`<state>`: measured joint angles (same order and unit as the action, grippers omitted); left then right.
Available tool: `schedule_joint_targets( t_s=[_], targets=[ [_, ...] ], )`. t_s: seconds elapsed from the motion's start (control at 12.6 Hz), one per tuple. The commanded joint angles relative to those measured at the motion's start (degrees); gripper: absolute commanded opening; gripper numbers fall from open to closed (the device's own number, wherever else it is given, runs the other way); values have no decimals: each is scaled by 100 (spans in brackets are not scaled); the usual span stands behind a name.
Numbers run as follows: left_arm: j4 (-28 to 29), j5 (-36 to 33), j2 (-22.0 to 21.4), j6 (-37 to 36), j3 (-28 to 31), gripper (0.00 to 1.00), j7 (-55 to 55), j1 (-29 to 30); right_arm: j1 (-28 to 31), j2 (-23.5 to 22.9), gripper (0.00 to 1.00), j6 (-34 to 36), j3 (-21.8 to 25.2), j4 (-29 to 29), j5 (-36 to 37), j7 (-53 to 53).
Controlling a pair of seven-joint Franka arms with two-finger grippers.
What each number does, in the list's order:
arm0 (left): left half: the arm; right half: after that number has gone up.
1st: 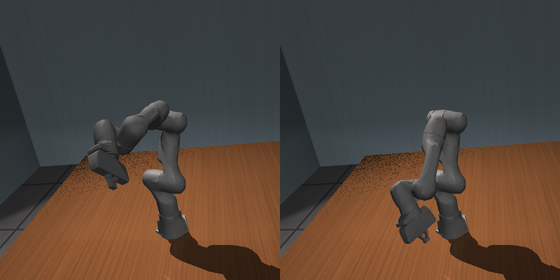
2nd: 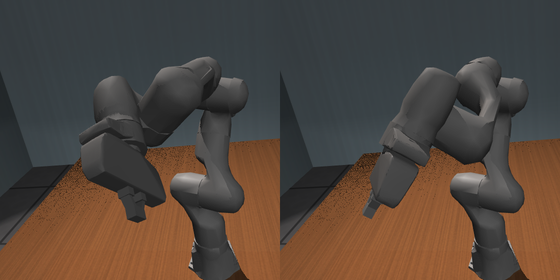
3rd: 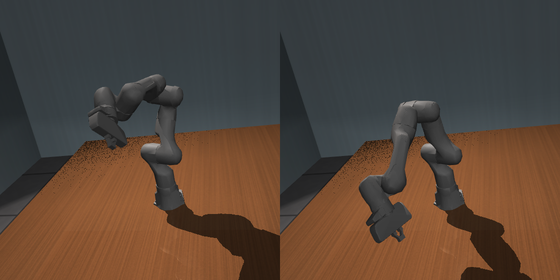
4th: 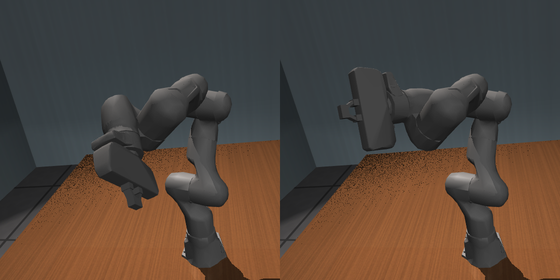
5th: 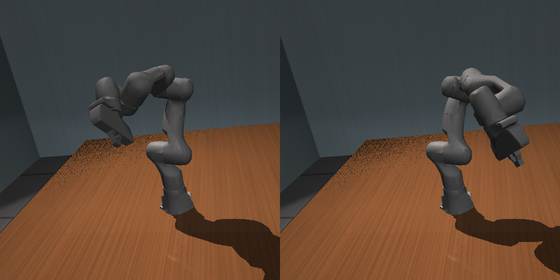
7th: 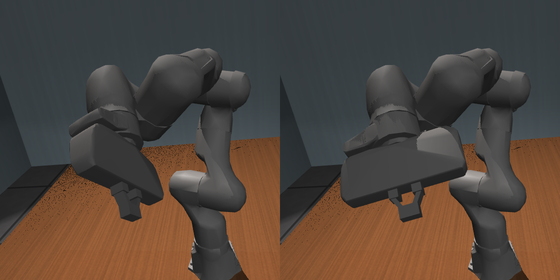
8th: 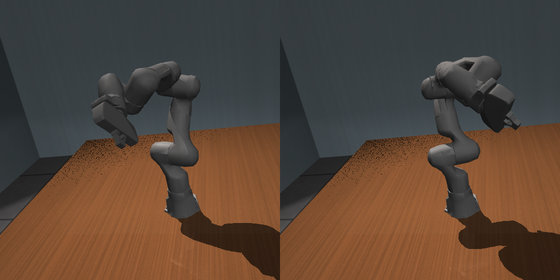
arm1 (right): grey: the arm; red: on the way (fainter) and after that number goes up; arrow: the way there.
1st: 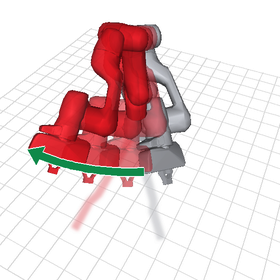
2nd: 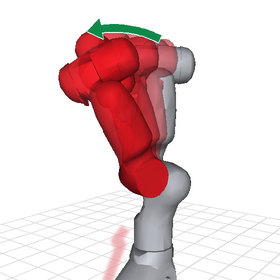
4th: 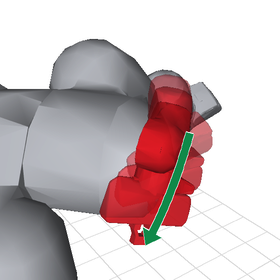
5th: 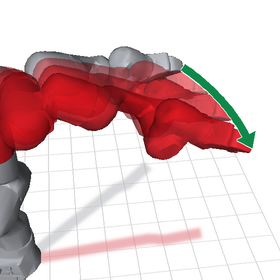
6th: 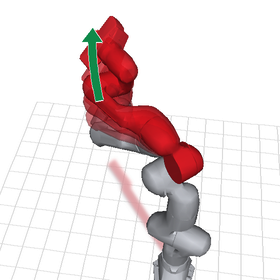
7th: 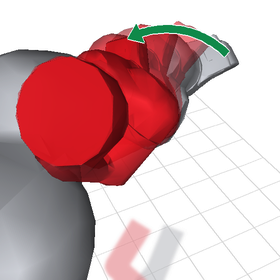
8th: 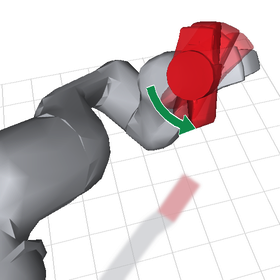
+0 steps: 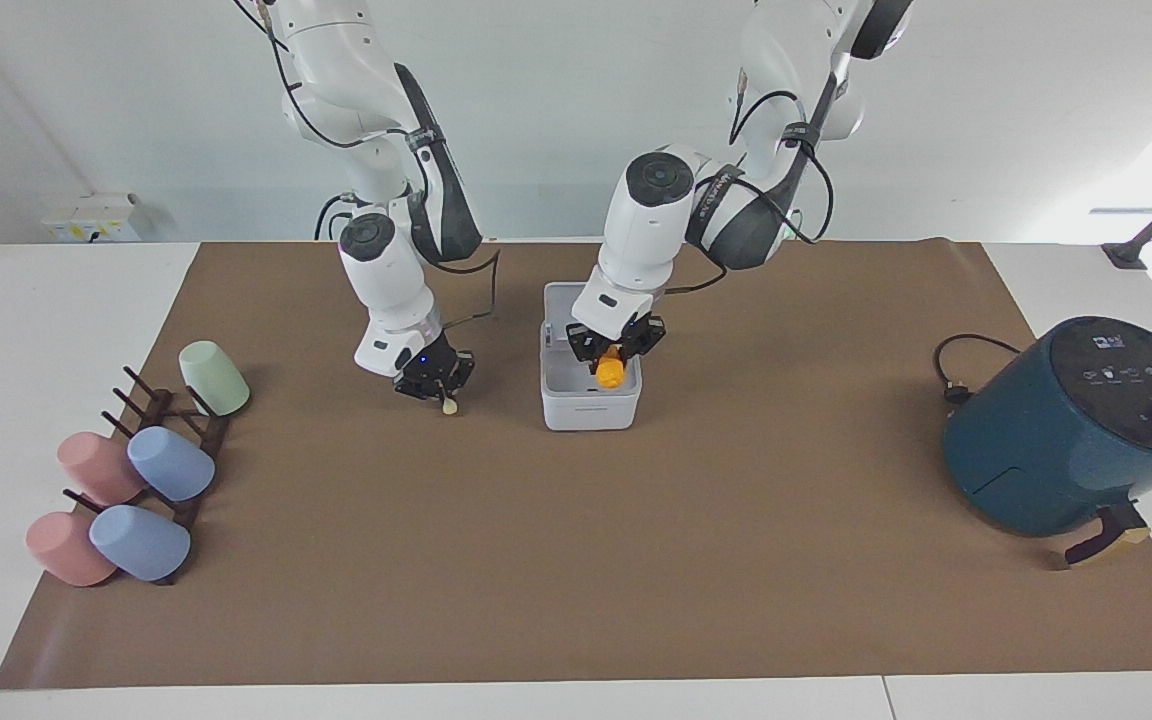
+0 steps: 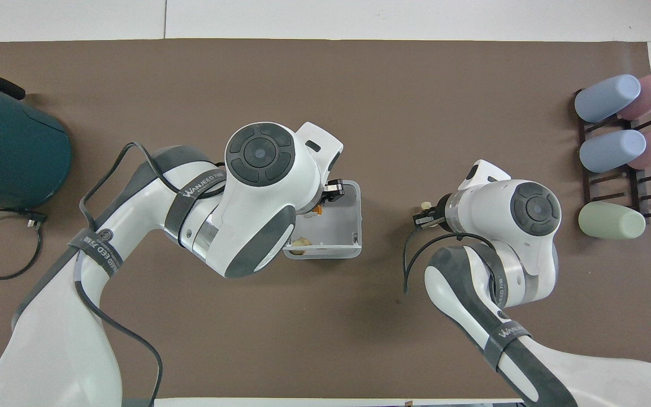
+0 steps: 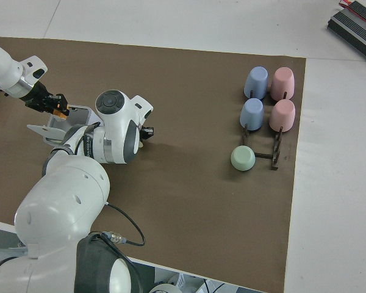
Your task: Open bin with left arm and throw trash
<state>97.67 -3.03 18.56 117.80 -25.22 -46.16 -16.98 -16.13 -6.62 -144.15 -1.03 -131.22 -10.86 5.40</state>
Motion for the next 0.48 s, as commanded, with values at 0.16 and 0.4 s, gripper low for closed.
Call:
schedule_joint_targets(
  t_s=[0.16, 0.4],
  targets=[
    [480, -31, -204, 304, 26, 0, 309, -166, 101, 425, 0, 1632, -20, 955, 41, -618],
    [376, -31, -177, 235, 26, 100, 300, -166, 22, 434, 0, 2425, -47, 1676, 41, -1407]
  ],
)
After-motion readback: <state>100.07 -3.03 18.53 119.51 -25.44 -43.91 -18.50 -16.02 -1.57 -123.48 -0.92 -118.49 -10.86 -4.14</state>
